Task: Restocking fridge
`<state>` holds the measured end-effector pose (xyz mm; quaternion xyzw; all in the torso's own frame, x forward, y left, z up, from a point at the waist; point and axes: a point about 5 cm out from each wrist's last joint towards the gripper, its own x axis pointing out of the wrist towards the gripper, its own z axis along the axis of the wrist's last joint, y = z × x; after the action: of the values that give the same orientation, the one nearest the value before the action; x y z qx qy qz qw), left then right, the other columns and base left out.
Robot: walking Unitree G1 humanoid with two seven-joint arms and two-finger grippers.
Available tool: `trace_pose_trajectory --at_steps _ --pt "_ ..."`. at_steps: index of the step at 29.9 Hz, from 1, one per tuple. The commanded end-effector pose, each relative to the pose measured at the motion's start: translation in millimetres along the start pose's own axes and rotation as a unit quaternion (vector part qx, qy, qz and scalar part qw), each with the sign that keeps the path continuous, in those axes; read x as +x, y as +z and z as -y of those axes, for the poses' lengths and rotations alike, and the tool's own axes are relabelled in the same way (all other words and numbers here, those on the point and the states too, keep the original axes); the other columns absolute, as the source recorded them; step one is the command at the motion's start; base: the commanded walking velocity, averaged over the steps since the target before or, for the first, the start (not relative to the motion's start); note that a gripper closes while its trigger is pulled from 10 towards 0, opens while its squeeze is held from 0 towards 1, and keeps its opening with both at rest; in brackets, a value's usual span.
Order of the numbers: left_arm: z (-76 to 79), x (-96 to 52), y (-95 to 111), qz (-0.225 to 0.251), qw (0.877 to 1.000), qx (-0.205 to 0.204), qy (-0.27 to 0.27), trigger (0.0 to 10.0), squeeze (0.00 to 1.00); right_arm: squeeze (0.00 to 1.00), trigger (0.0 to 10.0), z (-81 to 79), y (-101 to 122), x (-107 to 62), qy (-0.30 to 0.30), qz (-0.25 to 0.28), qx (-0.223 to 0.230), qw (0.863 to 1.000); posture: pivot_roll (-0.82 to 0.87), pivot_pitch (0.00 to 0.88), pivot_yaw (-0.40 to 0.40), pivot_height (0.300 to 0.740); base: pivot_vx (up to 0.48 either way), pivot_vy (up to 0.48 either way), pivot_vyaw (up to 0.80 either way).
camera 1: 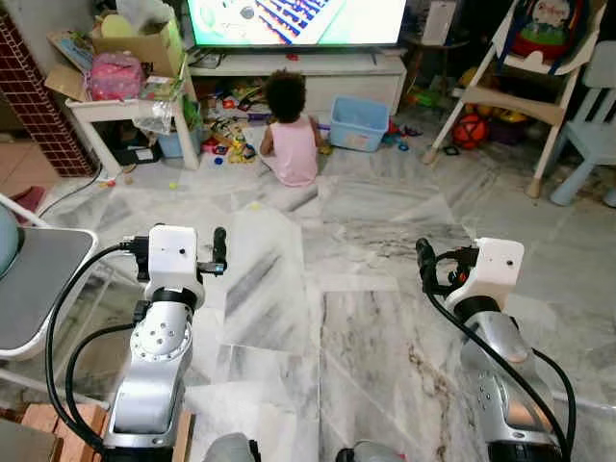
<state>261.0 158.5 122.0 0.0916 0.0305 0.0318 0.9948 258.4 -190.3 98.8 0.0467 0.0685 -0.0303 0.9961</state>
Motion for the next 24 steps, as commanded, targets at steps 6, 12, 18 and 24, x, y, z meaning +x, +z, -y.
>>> trace_pose_trajectory --at_steps 6,12,18,24 --pt "-2.3 0.4 1.9 -0.004 1.000 0.011 0.012 10.0 0.00 0.00 10.0 -2.3 5.9 1.0 0.010 0.007 0.005 1.000 0.01 0.000 0.026 0.740 -0.335 0.000 0.80" --pt "-4.0 2.0 2.7 -0.004 1.000 0.013 0.015 10.0 0.00 0.00 10.0 -3.7 6.2 1.5 0.013 0.008 0.006 1.000 0.01 0.000 0.027 0.740 -0.341 0.000 0.80" --pt "-4.5 3.2 3.9 -0.002 1.000 0.016 0.014 10.0 0.00 0.00 10.0 -3.8 6.2 2.8 0.009 0.008 0.011 1.000 0.02 0.000 0.032 0.740 -0.332 0.000 0.40" --pt "-6.6 3.7 5.1 0.003 1.000 0.008 0.004 10.0 0.00 0.00 10.0 -1.0 5.9 4.1 0.002 0.009 0.010 1.000 0.02 0.000 0.040 0.740 -0.047 0.000 0.00"
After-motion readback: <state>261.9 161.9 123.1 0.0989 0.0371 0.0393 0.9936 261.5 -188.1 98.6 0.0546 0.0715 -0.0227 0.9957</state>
